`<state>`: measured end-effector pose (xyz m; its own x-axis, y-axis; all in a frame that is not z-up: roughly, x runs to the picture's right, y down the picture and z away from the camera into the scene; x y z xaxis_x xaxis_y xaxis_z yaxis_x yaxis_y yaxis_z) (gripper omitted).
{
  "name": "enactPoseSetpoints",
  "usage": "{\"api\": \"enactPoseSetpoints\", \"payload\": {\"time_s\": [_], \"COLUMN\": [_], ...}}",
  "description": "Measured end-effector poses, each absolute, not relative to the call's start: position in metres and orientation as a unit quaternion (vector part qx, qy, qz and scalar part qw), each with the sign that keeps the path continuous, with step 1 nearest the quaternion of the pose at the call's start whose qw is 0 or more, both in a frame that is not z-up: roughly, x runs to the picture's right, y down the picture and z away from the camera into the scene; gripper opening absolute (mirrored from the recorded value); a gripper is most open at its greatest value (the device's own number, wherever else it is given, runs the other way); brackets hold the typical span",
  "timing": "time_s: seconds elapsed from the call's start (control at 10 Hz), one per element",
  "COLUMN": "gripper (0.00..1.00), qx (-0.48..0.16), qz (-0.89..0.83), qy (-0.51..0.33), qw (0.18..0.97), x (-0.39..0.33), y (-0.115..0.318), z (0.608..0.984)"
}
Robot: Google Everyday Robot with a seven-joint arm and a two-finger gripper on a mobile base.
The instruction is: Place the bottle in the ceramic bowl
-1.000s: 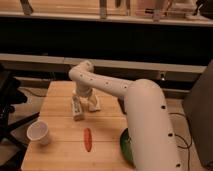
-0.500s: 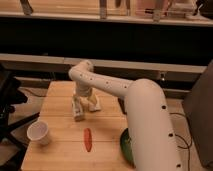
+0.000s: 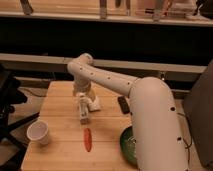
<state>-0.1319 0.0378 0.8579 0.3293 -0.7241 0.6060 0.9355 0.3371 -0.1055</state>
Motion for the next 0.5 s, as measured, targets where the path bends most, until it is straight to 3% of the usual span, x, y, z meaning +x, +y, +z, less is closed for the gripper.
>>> {"api": "enactPoseSetpoints", "payload": {"time_s": [0.5], "gripper": [0.80], "qx": [-0.227], "qz": [-0.527], "qy": [-0.240], "qw": [0.783], "x": [-0.130], "y": [0.061], "z": [0.883]}}
